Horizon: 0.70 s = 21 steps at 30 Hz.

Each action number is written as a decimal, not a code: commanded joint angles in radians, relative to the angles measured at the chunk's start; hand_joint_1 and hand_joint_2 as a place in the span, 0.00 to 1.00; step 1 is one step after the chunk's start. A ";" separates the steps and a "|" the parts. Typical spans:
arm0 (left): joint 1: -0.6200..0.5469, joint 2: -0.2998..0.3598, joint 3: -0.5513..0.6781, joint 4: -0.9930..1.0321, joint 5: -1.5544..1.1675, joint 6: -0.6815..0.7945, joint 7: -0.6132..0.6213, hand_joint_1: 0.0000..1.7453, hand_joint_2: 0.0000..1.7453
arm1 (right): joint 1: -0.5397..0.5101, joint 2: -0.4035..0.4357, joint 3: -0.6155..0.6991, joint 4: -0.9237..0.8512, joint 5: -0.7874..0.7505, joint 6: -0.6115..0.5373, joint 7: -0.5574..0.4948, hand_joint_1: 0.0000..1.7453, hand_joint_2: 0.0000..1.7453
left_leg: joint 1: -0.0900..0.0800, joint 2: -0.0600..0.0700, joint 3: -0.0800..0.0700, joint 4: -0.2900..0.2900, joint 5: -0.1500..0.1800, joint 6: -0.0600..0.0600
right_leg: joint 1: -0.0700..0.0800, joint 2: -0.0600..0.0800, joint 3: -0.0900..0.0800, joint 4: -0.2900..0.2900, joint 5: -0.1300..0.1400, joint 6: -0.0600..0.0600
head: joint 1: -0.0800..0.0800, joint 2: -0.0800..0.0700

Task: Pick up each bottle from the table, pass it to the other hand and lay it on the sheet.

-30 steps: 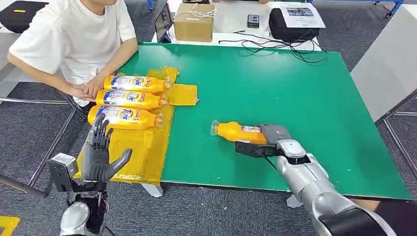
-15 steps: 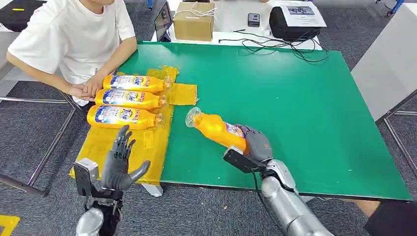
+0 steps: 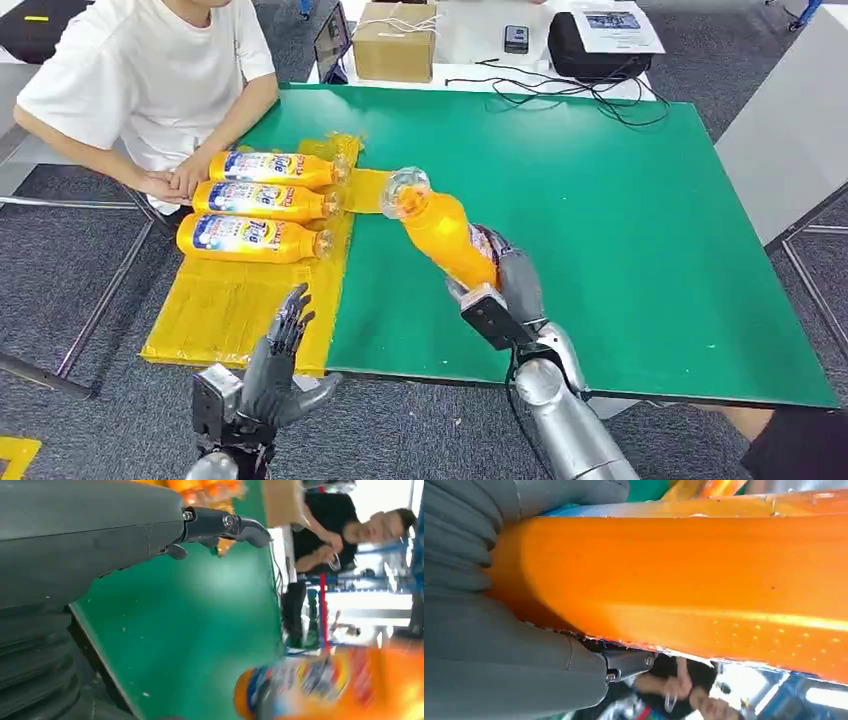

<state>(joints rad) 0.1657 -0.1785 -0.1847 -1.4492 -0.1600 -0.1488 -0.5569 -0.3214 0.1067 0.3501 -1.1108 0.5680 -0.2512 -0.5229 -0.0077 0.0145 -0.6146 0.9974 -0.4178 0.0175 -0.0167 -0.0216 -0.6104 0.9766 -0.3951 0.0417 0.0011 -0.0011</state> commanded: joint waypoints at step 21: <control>-0.121 -0.031 -0.151 0.074 0.114 -0.001 0.012 0.00 1.00 | 0.077 0.138 0.377 0.114 0.020 0.006 -0.058 1.00 1.00 | 0.002 -0.001 0.004 -0.001 -0.001 -0.002 | 0.001 0.001 0.004 -0.001 -0.001 -0.002 | 0.000 0.000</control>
<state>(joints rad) 0.0846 -0.2110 -0.3189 -1.3943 -0.0831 -0.1575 -0.5558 -0.2117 0.2403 0.6123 -1.1284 0.5749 -0.2396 -0.5924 -0.0076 0.0145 -0.6148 0.9973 -0.4177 0.0174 -0.0166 -0.0213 -0.6109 0.9766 -0.3951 0.0415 0.0011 -0.0011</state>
